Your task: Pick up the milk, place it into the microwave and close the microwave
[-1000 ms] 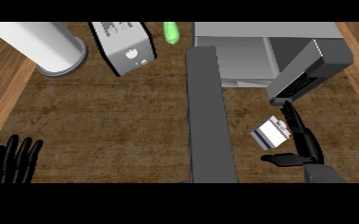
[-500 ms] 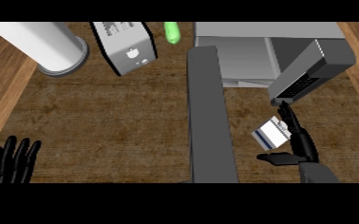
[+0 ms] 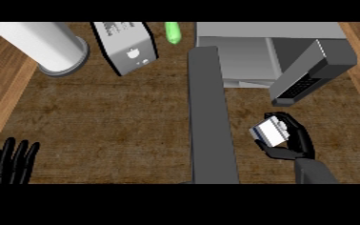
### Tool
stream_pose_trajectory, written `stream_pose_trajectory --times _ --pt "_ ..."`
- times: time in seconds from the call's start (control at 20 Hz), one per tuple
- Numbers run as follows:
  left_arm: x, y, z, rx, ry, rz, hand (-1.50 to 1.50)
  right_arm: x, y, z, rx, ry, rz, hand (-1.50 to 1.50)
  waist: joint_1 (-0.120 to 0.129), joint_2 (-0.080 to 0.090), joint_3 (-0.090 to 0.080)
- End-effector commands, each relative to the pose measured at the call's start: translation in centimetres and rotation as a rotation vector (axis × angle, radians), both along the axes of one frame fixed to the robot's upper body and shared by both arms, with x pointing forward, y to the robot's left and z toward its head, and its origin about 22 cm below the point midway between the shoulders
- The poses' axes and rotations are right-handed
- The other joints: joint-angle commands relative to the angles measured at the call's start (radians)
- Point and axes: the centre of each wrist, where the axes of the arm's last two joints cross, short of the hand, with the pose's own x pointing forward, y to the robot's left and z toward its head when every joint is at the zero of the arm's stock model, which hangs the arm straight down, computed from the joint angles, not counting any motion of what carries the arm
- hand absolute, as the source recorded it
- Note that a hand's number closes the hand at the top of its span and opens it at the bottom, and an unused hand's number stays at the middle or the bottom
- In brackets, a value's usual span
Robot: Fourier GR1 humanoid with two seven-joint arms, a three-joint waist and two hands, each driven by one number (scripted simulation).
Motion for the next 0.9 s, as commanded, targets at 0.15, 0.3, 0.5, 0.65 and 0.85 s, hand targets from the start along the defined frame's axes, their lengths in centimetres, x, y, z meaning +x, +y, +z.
stream_pose_trajectory --times 0.15,0.3,0.5,0.65,0.85 --pt "-0.3 1.1 0.0 0.014 -0.004 0.017 -1.5 -0.9 -0.3 -0.3 0.211 -0.116 0.105 1.5 -0.009 -0.004 -0.001" --pt "0.8 0.1 0.2 0.01 -0.01 0.021 -1.5 -2.6 -0.1 -1.2 0.259 -0.112 0.127 1.5 -0.019 -0.004 -0.001" --pt "-1.0 -1.0 0.0 -0.017 0.001 0.003 -1.5 1.0 -1.3 1.3 0.243 -0.128 0.003 1.5 -0.003 -0.004 -0.001" --pt "0.8 -0.6 0.2 -0.012 -0.001 0.028 -1.5 2.5 1.9 1.6 0.267 -0.138 0.039 1.5 -0.021 -0.007 -0.003" --pt "-1.0 -0.2 -0.1 0.002 0.006 0.045 -1.5 2.4 3.7 2.1 0.219 -0.157 0.127 1.5 -0.024 -0.011 -0.004"
